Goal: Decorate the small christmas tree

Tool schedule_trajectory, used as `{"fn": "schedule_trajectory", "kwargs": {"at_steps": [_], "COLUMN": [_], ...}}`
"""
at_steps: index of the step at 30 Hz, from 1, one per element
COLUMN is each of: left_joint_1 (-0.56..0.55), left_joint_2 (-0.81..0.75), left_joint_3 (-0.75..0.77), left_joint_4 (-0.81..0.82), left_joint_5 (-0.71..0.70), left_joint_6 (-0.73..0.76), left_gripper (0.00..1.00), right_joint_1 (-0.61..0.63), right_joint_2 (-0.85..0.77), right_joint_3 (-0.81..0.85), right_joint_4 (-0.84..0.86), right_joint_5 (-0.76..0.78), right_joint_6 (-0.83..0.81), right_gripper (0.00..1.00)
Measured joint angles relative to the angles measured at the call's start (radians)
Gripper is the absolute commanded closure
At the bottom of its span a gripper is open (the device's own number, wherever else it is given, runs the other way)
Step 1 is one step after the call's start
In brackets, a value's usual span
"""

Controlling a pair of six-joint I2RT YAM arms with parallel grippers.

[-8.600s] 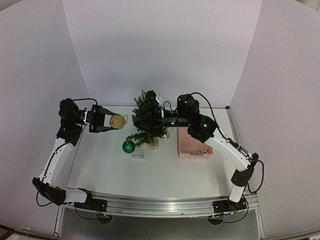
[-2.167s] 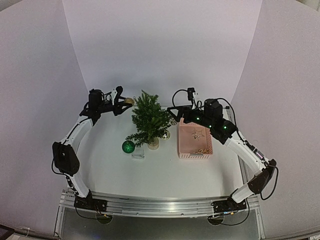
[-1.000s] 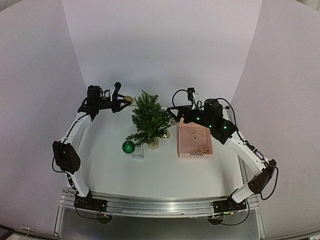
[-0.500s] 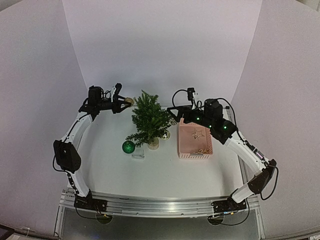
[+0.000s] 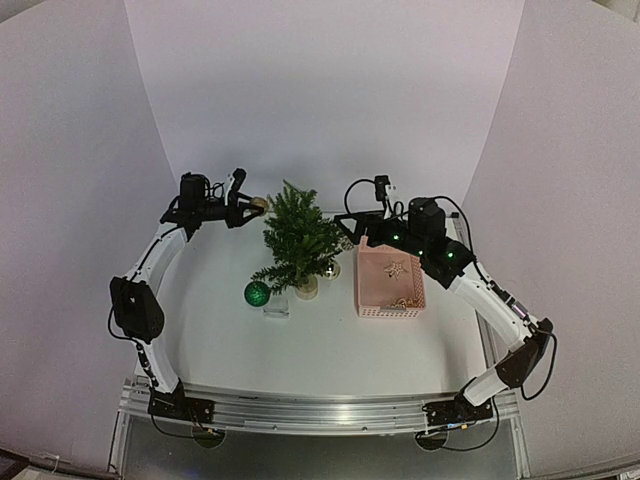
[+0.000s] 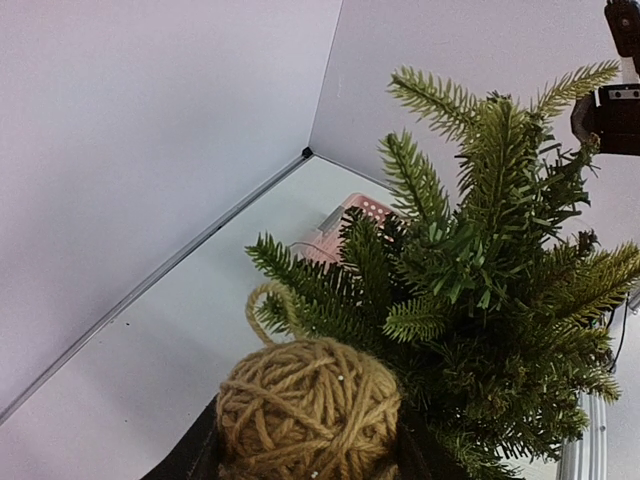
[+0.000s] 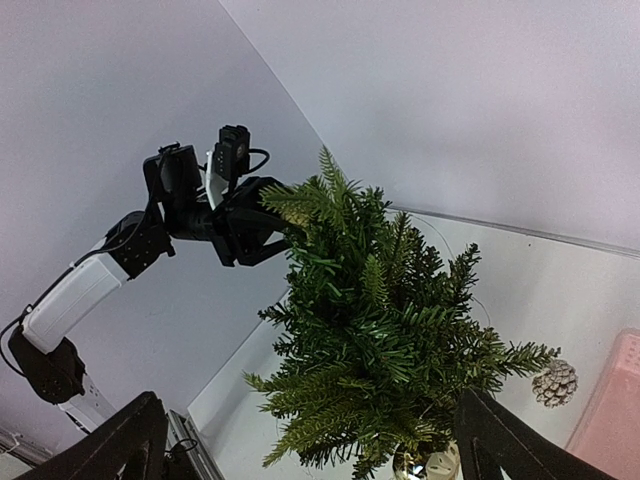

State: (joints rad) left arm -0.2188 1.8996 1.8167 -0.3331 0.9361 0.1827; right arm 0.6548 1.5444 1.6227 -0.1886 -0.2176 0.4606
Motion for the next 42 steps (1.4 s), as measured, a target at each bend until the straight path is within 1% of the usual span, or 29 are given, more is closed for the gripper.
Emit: {"fn": "schedule_trajectory", "kwargs": {"at_steps": [12, 30, 36, 42], "left_joint_1": [0.011, 0.010, 0.010, 0.010], "left_joint_2": [0.008, 0.029, 0.029, 0.029], "left_joint_3": [0.067, 0.065, 0.025, 0.021], "left_joint_4": [0.001, 0.031, 0.045, 0.046], "left_joint_5": [-0.014, 0.012, 0.022, 0.023], "left_joint_6": [0.003, -0.027, -0.038, -0.052], "left_gripper": [1.00, 1.00, 1.00, 1.00], "right_joint_1": [0.000, 0.000, 0.000, 0.000], "right_joint_2": [0.000, 0.000, 0.000, 0.000], "right_joint_3": [0.000, 0.000, 0.000, 0.000], "right_joint_4": [0.000, 0.000, 0.000, 0.000], "right_joint_5": [0.000, 0.000, -0.001, -0.001], "right_joint_6": [0.000, -0.004, -0.005, -0.005], "right_gripper": [0.02, 0.02, 0.02, 0.02]}}
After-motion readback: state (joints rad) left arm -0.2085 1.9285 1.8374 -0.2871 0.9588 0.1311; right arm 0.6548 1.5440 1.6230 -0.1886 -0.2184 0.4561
